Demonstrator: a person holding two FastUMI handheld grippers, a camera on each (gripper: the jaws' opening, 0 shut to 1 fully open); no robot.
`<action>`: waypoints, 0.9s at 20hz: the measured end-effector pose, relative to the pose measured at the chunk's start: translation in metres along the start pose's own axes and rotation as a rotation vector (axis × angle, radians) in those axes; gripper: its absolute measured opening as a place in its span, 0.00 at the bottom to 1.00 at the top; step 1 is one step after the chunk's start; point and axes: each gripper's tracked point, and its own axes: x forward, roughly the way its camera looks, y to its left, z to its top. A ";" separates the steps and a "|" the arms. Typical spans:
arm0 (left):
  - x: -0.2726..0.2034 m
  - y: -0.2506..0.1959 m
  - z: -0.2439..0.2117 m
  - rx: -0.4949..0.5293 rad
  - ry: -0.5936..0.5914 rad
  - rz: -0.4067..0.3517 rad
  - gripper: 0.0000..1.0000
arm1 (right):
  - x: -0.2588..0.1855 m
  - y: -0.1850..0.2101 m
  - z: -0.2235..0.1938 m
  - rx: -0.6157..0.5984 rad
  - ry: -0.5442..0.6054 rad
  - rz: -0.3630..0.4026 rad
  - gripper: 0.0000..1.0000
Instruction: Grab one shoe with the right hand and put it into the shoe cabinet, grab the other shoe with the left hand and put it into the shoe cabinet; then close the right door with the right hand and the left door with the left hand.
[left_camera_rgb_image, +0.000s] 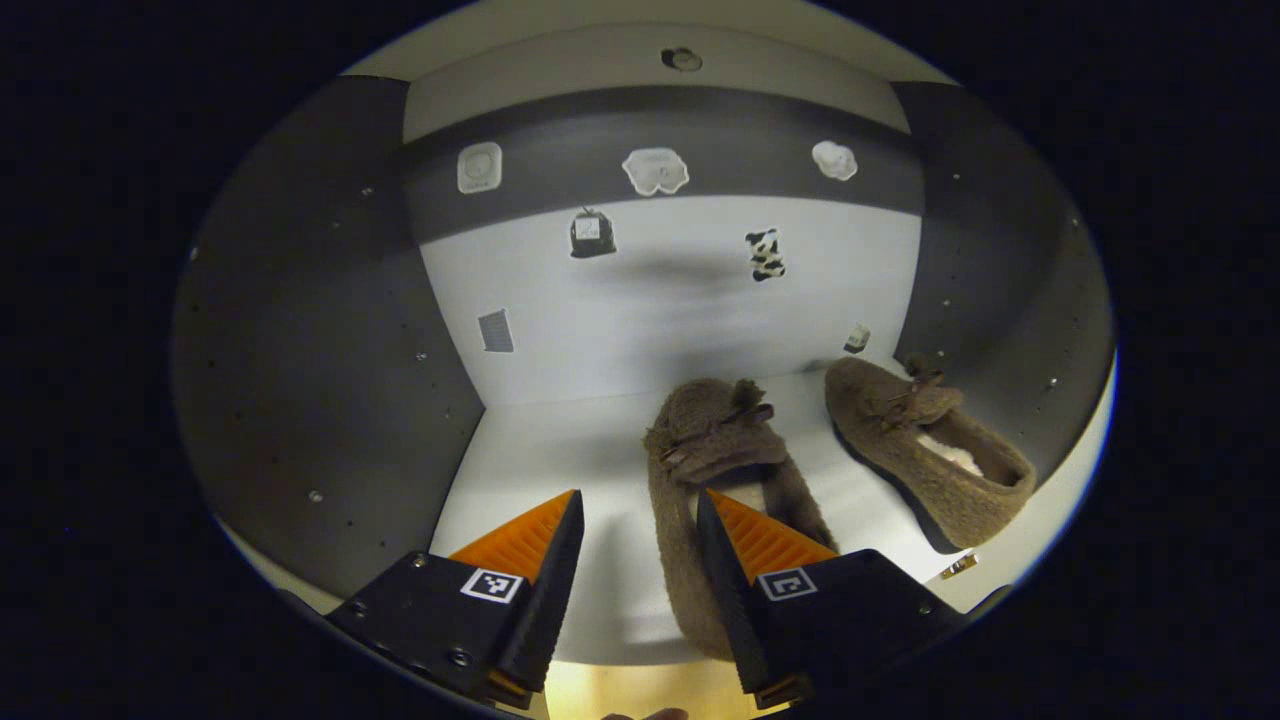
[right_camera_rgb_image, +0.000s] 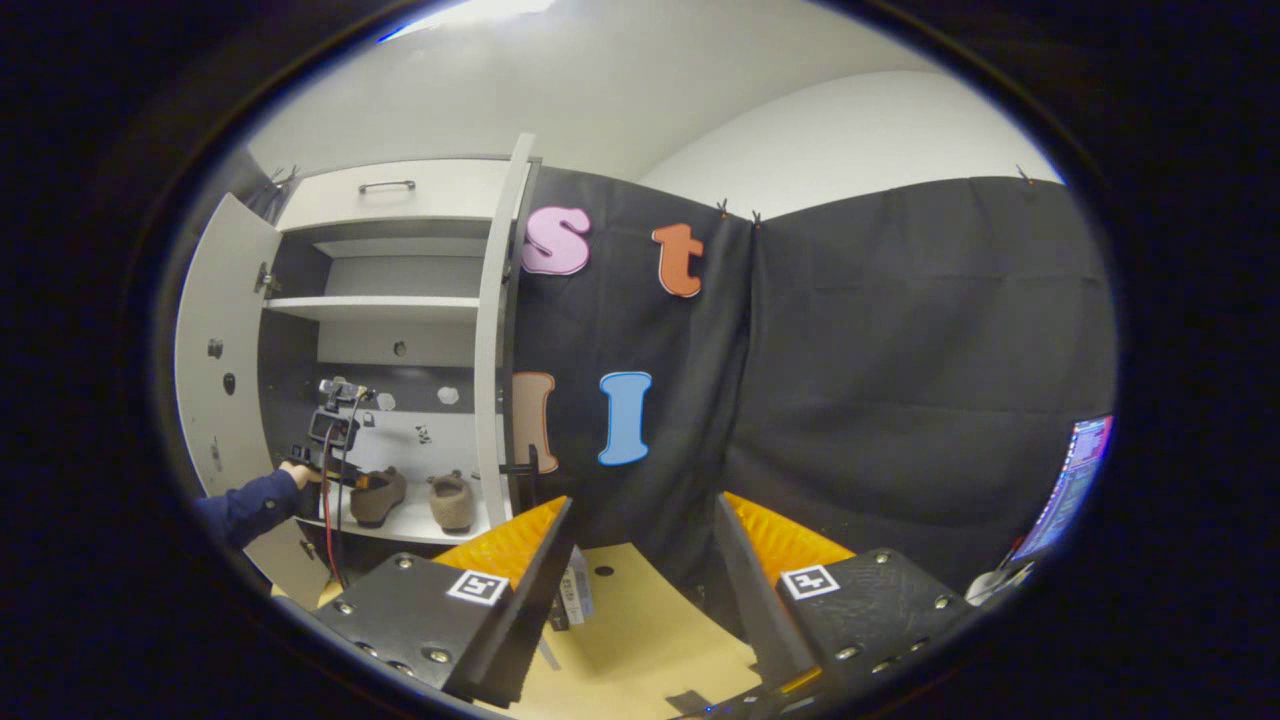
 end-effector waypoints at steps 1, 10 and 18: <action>-0.012 -0.003 0.006 0.000 -0.048 -0.013 0.71 | 0.002 0.002 -0.002 0.001 0.008 0.004 0.84; -0.160 -0.042 0.043 -0.035 -0.332 -0.189 0.71 | 0.030 0.023 -0.024 0.062 0.076 0.087 0.91; -0.260 -0.047 0.048 -0.009 -0.409 -0.264 1.00 | 0.061 0.041 -0.029 0.042 0.107 0.159 0.94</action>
